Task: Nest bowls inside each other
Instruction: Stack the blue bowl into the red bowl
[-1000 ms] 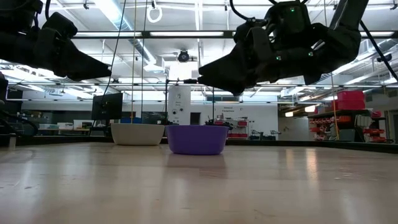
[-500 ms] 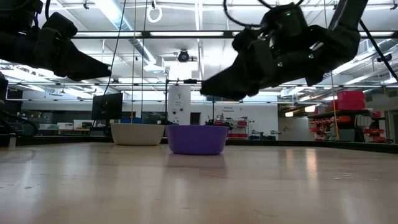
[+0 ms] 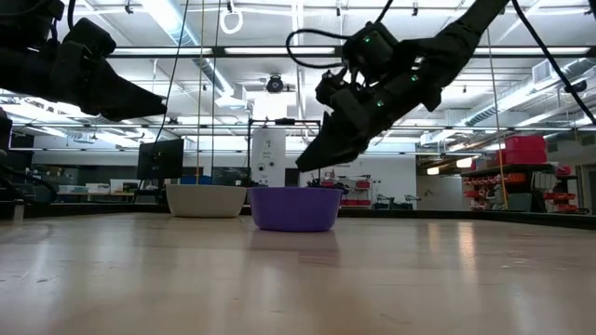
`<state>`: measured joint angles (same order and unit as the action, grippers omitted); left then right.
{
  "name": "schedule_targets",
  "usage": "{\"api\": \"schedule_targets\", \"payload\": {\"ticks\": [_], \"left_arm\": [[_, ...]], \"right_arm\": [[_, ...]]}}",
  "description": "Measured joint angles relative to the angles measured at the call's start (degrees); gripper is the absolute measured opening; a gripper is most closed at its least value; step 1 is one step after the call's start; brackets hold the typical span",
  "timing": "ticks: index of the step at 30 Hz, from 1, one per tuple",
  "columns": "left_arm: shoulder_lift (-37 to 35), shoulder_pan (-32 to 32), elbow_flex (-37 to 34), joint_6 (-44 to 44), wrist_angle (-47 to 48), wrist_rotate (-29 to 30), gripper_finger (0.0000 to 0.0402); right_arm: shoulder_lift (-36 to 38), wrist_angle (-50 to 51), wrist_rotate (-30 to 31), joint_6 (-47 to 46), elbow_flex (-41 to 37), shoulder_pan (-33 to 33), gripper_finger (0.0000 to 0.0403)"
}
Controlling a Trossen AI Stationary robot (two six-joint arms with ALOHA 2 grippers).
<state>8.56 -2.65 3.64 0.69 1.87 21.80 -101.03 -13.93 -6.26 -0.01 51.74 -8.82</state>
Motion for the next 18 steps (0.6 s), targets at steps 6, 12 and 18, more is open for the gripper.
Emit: {"api": "schedule_targets", "payload": {"ticks": [6, 12, 18], "left_arm": [[0.0, 0.0, 0.0, 0.0, 0.0, -0.1, 0.0261], [0.0, 0.0, 0.0, 0.0, 0.0, -0.2, 0.0261], [0.0, 0.0, 0.0, 0.0, 0.0, -0.2, 0.0261]], "right_arm": [[0.0, 3.5, -3.2, -0.7, 0.3, -3.2, 0.02], [-0.7, 3.3, -5.4, -2.3, 0.3, -3.2, 0.0197], [-2.5, 3.4, -5.8, -2.8, 0.3, -3.1, 0.0199]]}}
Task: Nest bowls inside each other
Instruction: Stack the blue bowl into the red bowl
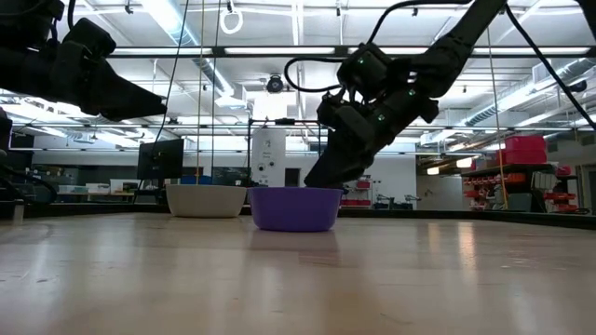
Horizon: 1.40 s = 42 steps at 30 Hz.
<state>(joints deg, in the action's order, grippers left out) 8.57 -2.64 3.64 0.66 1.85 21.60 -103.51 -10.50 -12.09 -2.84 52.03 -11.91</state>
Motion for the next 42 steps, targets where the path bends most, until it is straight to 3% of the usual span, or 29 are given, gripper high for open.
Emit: {"api": "schedule_targets", "payload": {"ticks": [12, 16, 19, 23, 25, 34, 42], "left_arm": [[0.0, 0.0, 0.0, 0.0, 0.0, 0.0, 0.0261], [0.0, 0.0, 0.0, -0.2, 0.0, 0.0, 0.0261], [0.0, 0.0, 0.0, -0.2, 0.0, 0.0, 0.0261], [0.0, 0.0, 0.0, -0.2, 0.0, 0.0, 0.0261], [0.0, 0.0, 0.0, -0.2, 0.0, 0.0, 0.0261], [0.0, 0.0, 0.0, -0.2, 0.0, 0.0, 0.0261], [0.0, 0.0, 0.0, -0.2, 0.1, 0.0, 0.0261]], "right_arm": [[-3.1, -0.4, 0.1, -1.4, 0.0, 1.9, 0.0184], [-3.4, -1.0, 3.5, -1.6, 0.0, 3.1, 0.0169], [-3.4, -2.7, 4.0, -1.5, 0.0, 3.4, 0.013], [-3.4, -5.3, 5.2, -3.6, 0.0, 3.4, 0.0028], [-3.4, -7.2, 7.2, -3.2, 0.0, 3.5, 0.0011], [-3.4, -20.5, 7.4, -2.8, 0.3, 2.2, 0.0004], [-9.3, -26.5, 9.1, -1.8, 9.9, -1.8, 0.0002]]}}
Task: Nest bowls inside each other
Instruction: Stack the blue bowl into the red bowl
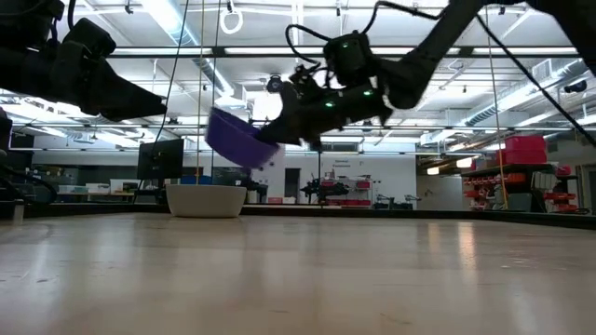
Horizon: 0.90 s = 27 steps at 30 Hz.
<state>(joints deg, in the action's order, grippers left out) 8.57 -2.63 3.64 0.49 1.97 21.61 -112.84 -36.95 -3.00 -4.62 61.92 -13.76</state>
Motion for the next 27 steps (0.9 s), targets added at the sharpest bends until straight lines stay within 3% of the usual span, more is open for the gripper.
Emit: {"api": "schedule_targets", "payload": {"ticks": [5, 13, 20, 27], "left_arm": [[0.0, 0.0, 0.0, 0.1, 0.4, 0.0, 0.0261], [0.0, 0.0, 0.0, -0.2, 1.9, -0.2, 0.0261], [0.0, 0.0, 0.0, -0.1, 2.2, -0.2, 0.0261], [0.0, 0.0, 0.0, -0.1, 2.1, 0.0, 0.0261]], "right_arm": [[-8.3, -4.4, 0.7, -1.6, 12.0, -1.7, 0.0001], [-18.9, -1.8, 2.5, -9.7, 30.7, -6.8, 0.0001], [-24.8, 8.8, 2.5, -13.1, 40.5, -8.6, 0.0001], [-26.8, 18.9, 3.0, -12.5, 45.1, -8.1, 0.0001]]}}
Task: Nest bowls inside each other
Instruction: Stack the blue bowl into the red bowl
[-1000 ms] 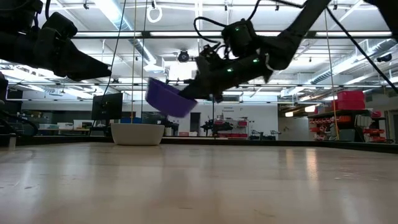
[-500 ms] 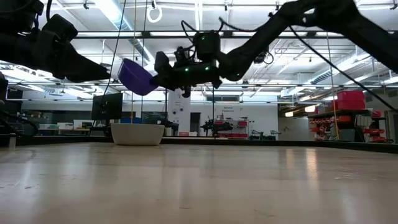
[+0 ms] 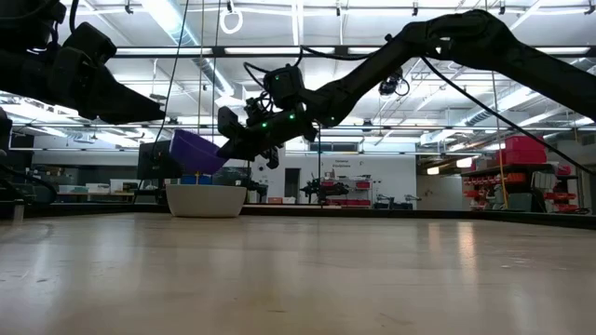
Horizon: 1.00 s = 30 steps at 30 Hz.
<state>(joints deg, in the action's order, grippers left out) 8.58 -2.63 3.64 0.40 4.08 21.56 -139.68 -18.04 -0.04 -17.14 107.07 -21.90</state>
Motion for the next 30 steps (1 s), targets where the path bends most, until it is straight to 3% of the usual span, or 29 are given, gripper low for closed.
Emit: {"api": "schedule_targets", "payload": {"ticks": [7, 30], "left_arm": [[0.0, 0.0, 0.0, 0.0, -0.1, 0.0, 0.0261], [0.0, 0.0, 0.0, -0.4, -0.6, -0.2, 0.0261]], "right_arm": [[0.0, 11.0, 3.9, 1.3, 2.3, -0.1, 0.0001], [0.0, 15.8, 2.9, -1.4, 3.9, -0.9, 0.0013]]}}
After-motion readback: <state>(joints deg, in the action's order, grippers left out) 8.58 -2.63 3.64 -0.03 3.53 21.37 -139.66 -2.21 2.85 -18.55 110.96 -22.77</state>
